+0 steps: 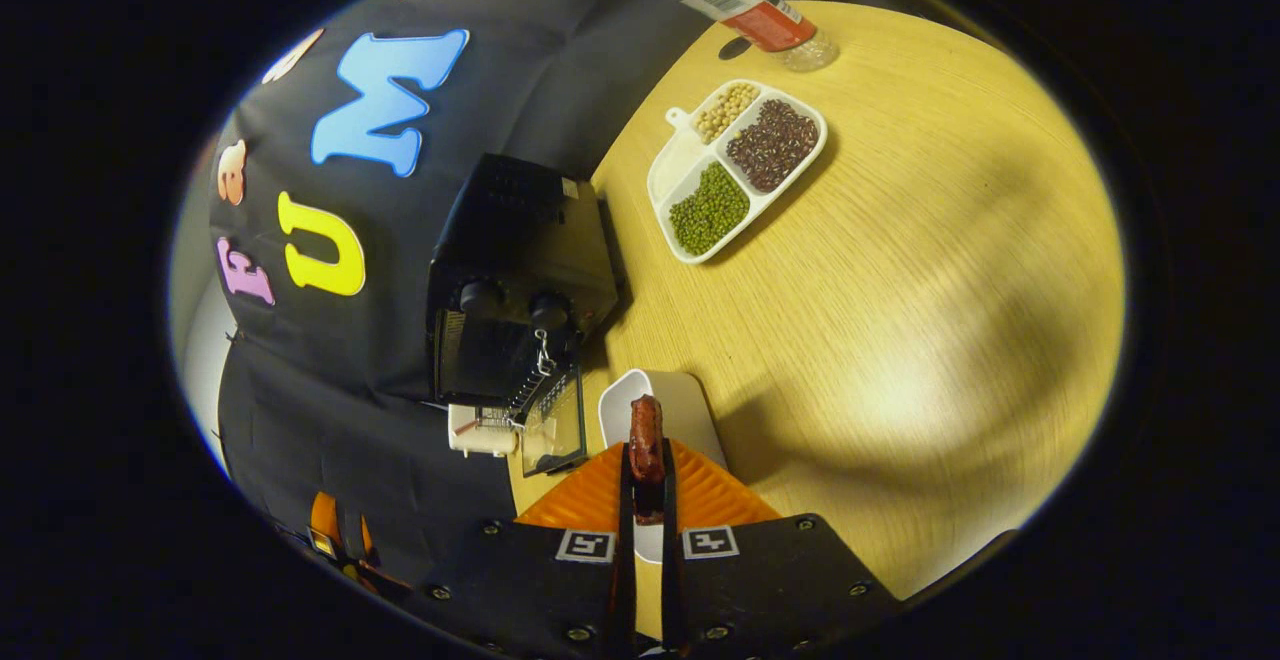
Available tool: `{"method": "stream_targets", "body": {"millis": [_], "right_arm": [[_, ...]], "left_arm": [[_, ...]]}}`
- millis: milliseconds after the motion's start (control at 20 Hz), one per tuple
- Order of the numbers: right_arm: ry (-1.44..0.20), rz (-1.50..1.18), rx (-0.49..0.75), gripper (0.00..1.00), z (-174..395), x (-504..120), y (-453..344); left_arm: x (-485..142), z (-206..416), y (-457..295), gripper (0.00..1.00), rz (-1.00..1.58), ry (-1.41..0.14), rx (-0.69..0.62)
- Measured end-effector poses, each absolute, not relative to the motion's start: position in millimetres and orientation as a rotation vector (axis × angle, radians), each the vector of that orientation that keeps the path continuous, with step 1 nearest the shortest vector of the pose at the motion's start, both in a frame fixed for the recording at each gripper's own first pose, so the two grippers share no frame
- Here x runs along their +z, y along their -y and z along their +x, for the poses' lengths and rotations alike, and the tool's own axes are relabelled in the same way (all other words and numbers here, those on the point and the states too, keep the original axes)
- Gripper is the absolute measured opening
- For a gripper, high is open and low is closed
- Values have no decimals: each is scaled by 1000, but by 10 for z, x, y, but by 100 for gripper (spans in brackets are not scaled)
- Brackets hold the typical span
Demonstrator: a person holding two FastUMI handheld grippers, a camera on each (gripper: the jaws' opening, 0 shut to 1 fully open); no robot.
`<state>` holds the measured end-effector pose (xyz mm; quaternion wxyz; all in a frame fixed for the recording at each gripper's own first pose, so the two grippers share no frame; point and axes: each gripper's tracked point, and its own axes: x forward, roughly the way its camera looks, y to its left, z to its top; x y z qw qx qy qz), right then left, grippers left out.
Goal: Open the electric oven with the left hand, put the food in, and close the electric oven.
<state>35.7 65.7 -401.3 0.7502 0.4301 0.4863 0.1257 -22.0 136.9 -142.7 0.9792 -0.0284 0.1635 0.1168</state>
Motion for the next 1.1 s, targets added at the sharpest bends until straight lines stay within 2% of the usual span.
{"method": "stream_targets", "body": {"millis": [50,250,650,1100], "right_arm": [[-1059,941,261,5,372,-4013,-670],[-1015,992,275,5,389,-3770,-694],[-924,1073,418,5,313,-3079,-1178],[-843,1148,432,5,811,-2991,-1986]], "left_arm": [[-1410,-220,-1366,96,-59,-326,233],[-1320,-192,-1357,96,-60,-301,215],[-1225,-149,-1449,96,-90,-261,191],[-1078,-272,-1960,96,-60,-222,218]]}}
